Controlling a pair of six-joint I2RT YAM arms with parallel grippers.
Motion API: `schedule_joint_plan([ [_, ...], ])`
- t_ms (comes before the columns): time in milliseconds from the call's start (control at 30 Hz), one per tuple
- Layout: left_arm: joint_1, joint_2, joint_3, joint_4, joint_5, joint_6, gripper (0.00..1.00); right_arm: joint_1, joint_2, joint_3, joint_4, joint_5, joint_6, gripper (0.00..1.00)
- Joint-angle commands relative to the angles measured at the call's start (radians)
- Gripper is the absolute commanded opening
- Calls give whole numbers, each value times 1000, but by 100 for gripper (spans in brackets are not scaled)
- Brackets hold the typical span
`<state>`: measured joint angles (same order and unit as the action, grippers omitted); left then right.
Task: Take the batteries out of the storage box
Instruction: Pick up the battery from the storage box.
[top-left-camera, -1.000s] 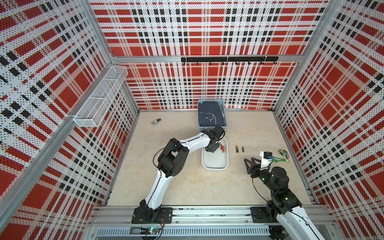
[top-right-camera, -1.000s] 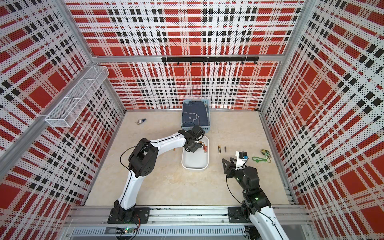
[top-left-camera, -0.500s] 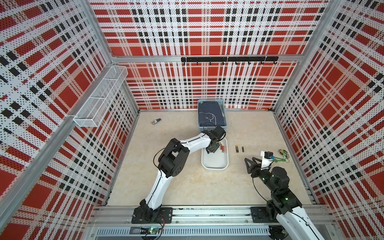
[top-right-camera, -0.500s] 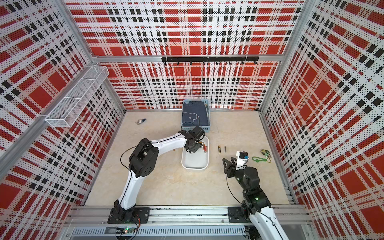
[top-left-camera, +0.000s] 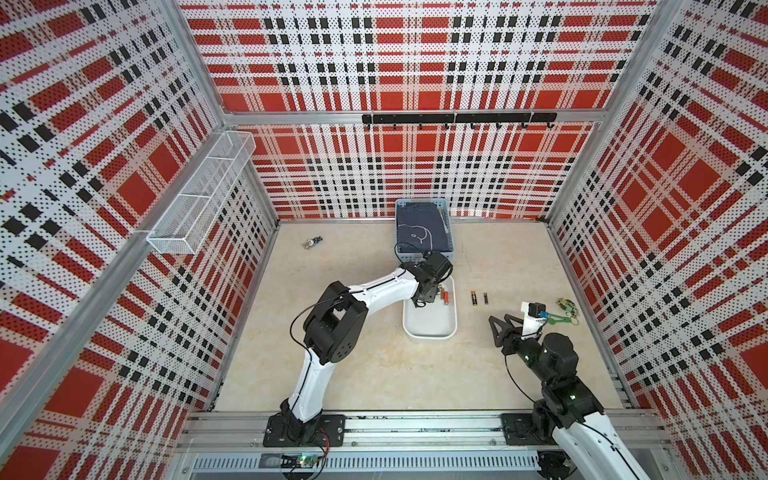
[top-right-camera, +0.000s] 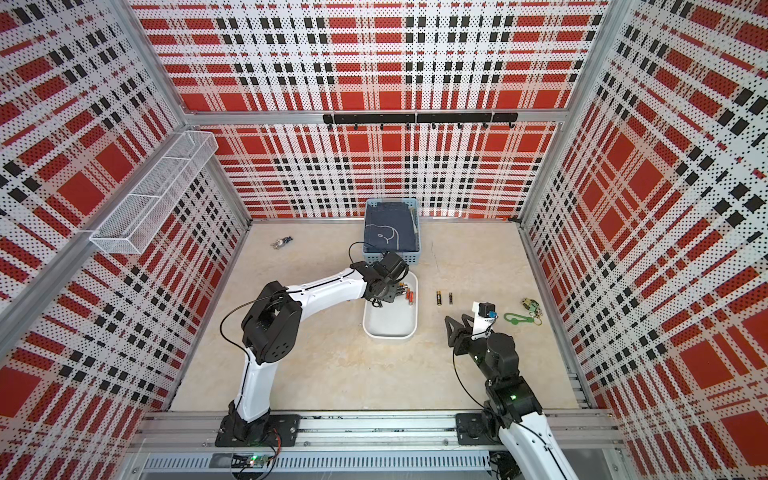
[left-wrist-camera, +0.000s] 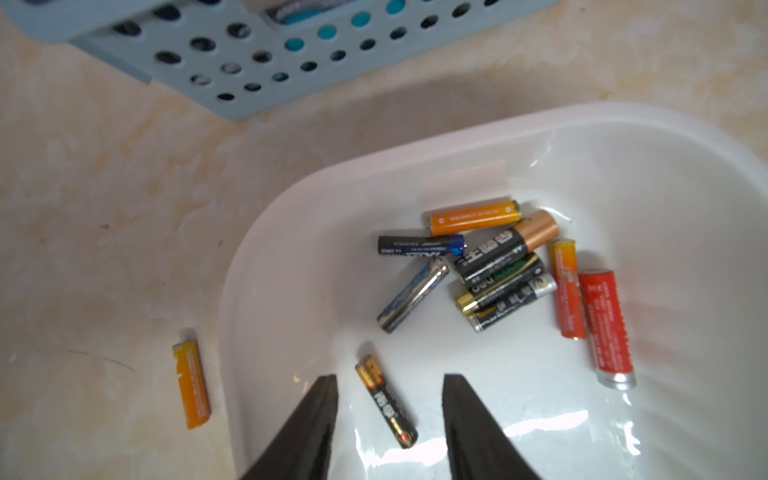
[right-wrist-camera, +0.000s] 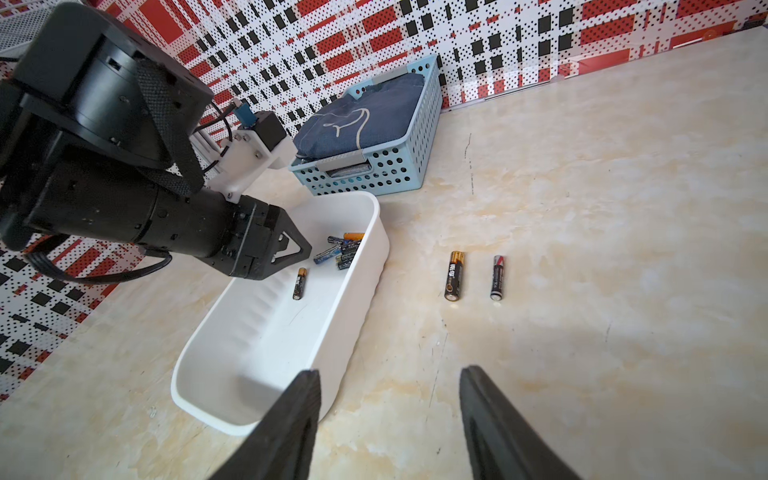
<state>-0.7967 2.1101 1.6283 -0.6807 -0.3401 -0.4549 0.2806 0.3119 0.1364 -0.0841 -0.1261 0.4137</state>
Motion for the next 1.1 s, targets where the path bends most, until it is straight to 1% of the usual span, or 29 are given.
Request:
schedule_joint_plan([
  [0, -20, -5, -26, 9, -10, -112, 48, 6, 1, 14, 12, 9, 6, 61],
  [300, -30, 42, -44, 20, -11, -201, 48, 7, -11, 13, 5, 13, 8, 62],
  [533, -29, 88, -38, 33, -16, -208, 48, 7, -16, 12, 4, 11, 8, 62],
  [633, -28, 100, -38, 45, -22, -206, 46, 7, -19, 12, 3, 11, 7, 62],
  [767, -22, 119, -31, 50, -36, -183, 40, 7, -29, 11, 0, 11, 8, 63],
  [833, -19, 126, -27, 51, -51, -166, 39, 7, -34, 10, -3, 13, 7, 63],
  [900, -15, 135, -22, 50, -57, -146, 34, 7, -40, 9, -6, 17, 9, 63],
  [967, -15, 142, -18, 50, -60, -134, 33, 8, -45, 9, -9, 18, 9, 63],
  [1033, -14, 146, -21, 50, -64, -124, 25, 8, -48, 9, -9, 20, 10, 64],
  [1067, -16, 146, -23, 50, -66, -121, 24, 8, -48, 8, -9, 20, 11, 63],
])
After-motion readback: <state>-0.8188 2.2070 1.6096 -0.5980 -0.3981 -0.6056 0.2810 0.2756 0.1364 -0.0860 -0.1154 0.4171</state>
